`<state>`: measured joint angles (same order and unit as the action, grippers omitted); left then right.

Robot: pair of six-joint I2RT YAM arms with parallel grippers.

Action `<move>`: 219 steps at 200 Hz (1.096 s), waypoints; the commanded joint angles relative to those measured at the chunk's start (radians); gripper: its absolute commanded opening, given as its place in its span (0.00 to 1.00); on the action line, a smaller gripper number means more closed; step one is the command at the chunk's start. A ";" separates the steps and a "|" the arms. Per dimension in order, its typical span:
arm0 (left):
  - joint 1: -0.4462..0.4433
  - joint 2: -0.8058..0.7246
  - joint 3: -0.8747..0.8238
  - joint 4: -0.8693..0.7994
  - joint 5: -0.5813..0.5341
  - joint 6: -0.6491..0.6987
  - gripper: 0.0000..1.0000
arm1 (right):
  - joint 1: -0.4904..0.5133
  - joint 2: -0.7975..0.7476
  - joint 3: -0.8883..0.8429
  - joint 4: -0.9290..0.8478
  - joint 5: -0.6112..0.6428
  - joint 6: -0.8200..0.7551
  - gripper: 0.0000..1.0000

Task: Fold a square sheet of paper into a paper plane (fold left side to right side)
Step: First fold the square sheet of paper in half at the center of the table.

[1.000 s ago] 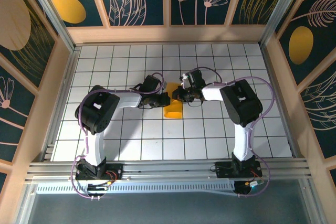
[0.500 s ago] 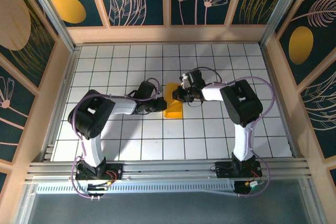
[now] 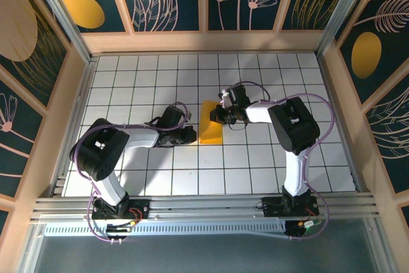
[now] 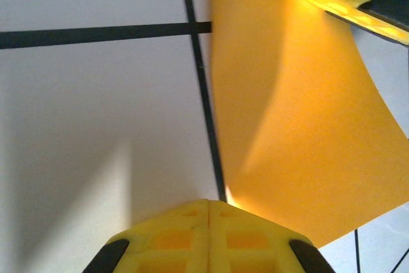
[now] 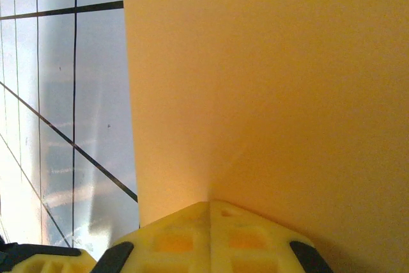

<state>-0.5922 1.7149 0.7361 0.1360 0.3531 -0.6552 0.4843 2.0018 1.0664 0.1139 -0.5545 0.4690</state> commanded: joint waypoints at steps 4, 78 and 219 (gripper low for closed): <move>0.026 -0.048 0.060 -0.069 -0.029 0.008 0.07 | -0.021 0.039 -0.036 -0.114 0.105 -0.036 0.00; 0.005 0.107 0.191 0.030 0.146 0.060 0.06 | -0.021 0.040 -0.031 -0.119 0.109 -0.035 0.00; -0.036 0.142 0.036 -0.004 0.147 0.119 0.04 | -0.018 0.039 -0.024 -0.141 0.123 -0.046 0.00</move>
<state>-0.6083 1.8709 0.8524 0.2272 0.4740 -0.5713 0.4843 2.0018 1.0664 0.1123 -0.5541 0.4599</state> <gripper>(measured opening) 0.045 0.049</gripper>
